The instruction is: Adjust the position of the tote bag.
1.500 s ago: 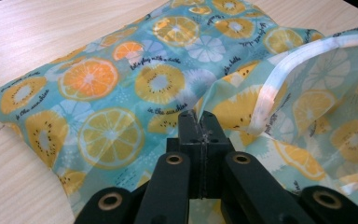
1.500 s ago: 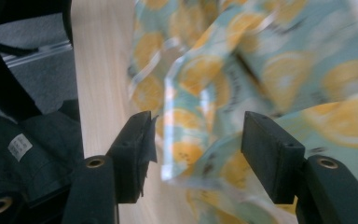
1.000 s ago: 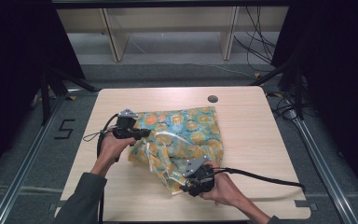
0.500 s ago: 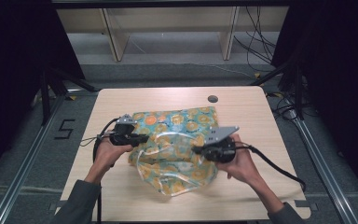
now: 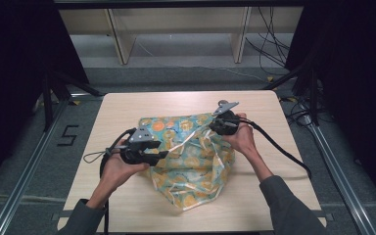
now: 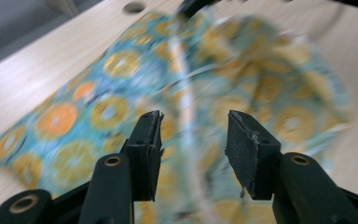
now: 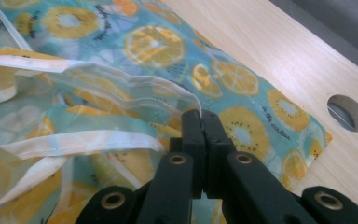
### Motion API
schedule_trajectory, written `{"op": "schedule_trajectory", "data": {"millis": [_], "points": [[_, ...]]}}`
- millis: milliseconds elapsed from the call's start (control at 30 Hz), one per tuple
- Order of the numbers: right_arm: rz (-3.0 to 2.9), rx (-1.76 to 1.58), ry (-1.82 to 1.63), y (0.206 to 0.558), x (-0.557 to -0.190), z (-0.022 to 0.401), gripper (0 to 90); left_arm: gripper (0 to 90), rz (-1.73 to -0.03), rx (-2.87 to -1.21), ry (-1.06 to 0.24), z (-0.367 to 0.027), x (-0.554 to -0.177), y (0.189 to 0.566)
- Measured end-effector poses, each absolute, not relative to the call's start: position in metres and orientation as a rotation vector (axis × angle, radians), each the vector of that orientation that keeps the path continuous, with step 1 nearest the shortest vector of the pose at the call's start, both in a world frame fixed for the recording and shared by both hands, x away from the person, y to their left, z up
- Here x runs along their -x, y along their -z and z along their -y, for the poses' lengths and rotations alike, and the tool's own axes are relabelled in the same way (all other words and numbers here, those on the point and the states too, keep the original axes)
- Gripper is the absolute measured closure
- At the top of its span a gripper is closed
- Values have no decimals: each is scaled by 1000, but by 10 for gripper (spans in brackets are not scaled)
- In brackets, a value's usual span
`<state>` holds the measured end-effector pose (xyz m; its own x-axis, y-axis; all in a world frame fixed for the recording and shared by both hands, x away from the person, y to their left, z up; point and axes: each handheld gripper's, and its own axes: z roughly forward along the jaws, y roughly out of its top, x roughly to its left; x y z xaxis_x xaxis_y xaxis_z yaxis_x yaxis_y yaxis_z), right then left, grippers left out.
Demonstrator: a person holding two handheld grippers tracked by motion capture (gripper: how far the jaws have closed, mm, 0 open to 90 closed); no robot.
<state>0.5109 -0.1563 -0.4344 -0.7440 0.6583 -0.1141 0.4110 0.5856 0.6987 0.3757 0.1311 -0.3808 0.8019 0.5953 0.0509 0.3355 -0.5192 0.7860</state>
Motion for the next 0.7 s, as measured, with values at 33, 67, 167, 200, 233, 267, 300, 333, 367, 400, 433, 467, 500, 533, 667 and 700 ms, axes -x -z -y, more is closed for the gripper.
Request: {"op": "schedule_trajectory", "data": {"millis": [33,67,167,200,233,267,300,333,367,400,433,467,500,533,667,700], "points": [[-2463,-869,-947,436,-512,156,900,558,-648,-2196,-379,-126,-375,383],[-2476,-869,-937,435,-512,155,900,558,-644,-2229,-349,-122,-376,388],[-2470,-872,-950,438,-511,154,900,558,-707,-2292,-300,-118,-387,412],[-2475,-880,-947,437,-510,155,900,551,-728,-2303,-275,-118,-391,421],[-2470,-855,-953,437,-511,156,900,537,-737,-2323,-277,-118,-394,429],[-2472,-882,-959,437,-509,157,900,516,-754,-2340,-289,-119,-395,436],[-2489,-868,-948,436,-510,160,900,499,-767,-2351,-294,-120,-397,444],[-2478,-873,-961,437,-510,161,900,480,-779,-2349,-295,-120,-397,448],[-2490,-873,-951,436,-510,162,900,464,-765,-2370,-298,-121,-399,453],[-2490,-875,-954,437,-509,162,900,445,-774,-2388,-315,-121,-399,456],[-2491,-877,-951,437,-509,163,900,423,-755,-2415,-340,-121,-400,459],[-2495,-882,-953,438,-509,163,900,411,-753,-2431,-364,-121,-400,461],[-2496,-888,-952,439,-509,163,900,406,-739,-2456,-368,-121,-402,462],[-2478,-887,-971,441,-509,162,900,418,-755,-2456,-362,-120,-402,463],[-2505,-896,-970,441,-509,161,900,516,-729,-2492,-428,-118,-404,467],[-2490,-900,-991,442,-509,160,900,558,-717,-2506,-440,-119,-406,468]]}}
